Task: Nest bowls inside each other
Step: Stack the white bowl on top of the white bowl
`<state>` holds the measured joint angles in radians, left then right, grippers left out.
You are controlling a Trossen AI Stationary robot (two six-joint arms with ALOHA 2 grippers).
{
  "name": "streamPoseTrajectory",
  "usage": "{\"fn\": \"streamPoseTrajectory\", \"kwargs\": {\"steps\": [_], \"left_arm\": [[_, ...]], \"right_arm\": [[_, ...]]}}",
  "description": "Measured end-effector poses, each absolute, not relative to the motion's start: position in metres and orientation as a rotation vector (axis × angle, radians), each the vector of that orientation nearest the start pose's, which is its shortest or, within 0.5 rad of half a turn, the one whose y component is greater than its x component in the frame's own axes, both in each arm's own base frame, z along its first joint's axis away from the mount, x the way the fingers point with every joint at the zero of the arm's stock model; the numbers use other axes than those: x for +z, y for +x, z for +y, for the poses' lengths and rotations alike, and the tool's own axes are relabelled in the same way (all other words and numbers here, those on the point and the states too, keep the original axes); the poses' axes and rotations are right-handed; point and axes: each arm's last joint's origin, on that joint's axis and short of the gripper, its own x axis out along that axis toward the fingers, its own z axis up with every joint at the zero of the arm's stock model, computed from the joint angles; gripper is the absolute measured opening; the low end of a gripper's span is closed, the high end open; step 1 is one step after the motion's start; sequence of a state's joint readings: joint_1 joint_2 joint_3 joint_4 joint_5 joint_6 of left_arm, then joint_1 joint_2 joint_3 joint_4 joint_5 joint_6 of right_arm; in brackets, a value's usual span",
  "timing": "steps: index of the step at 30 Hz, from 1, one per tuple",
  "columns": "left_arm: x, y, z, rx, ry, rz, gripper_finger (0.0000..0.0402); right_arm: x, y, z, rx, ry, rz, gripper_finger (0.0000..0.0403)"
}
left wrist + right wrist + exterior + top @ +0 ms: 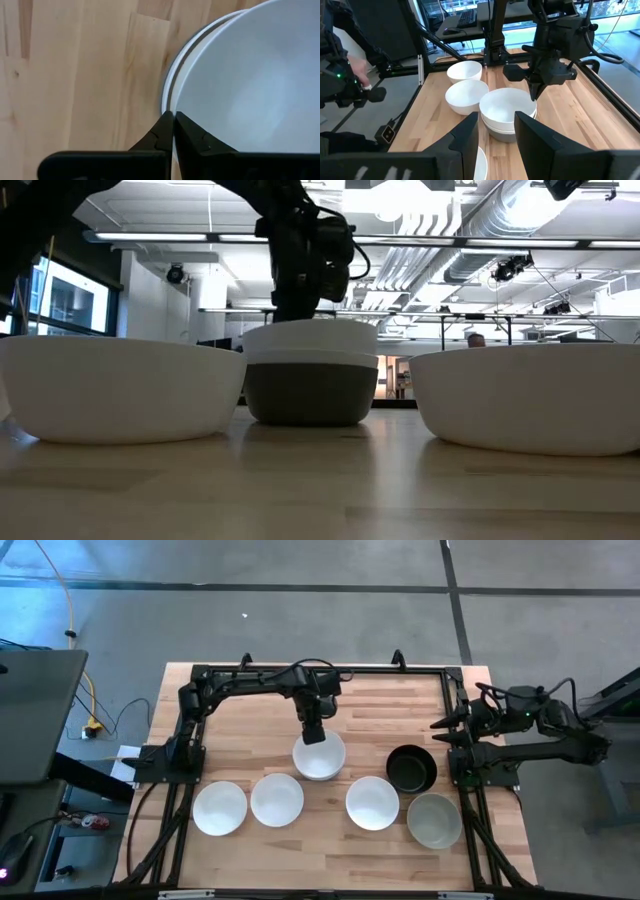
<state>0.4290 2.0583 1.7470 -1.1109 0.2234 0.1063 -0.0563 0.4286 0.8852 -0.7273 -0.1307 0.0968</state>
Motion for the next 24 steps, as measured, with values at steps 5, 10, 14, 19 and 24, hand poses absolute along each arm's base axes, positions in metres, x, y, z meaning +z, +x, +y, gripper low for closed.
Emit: {"fn": "streamPoseTrajectory", "kwargs": {"steps": [5, 10, 14, 19, 24], "left_arm": [[0.222, 0.376, 0.166, 0.127, -0.365, 1.352, 0.0], [0.212, 0.377, 0.167, 0.133, -0.382, 1.391, 0.0], [0.204, 0.381, 0.166, 0.117, -0.379, 1.401, 0.0], [0.203, 0.384, 0.166, 0.107, -0.36, 1.39, 0.0004], [0.214, 0.388, 0.169, 0.113, -0.349, 1.369, 0.0041]], "right_arm": [[0.349, 0.066, 0.0, 0.061, 0.123, 0.273, 0.0119], [0.349, 0.066, 0.0, 0.06, 0.125, 0.274, 0.0119], [0.349, 0.066, 0.0, 0.06, 0.126, 0.275, 0.0119], [0.349, 0.066, 0.0, 0.061, 0.126, 0.275, 0.0119], [0.349, 0.066, 0.0, 0.061, 0.126, 0.279, 0.0119]]}}
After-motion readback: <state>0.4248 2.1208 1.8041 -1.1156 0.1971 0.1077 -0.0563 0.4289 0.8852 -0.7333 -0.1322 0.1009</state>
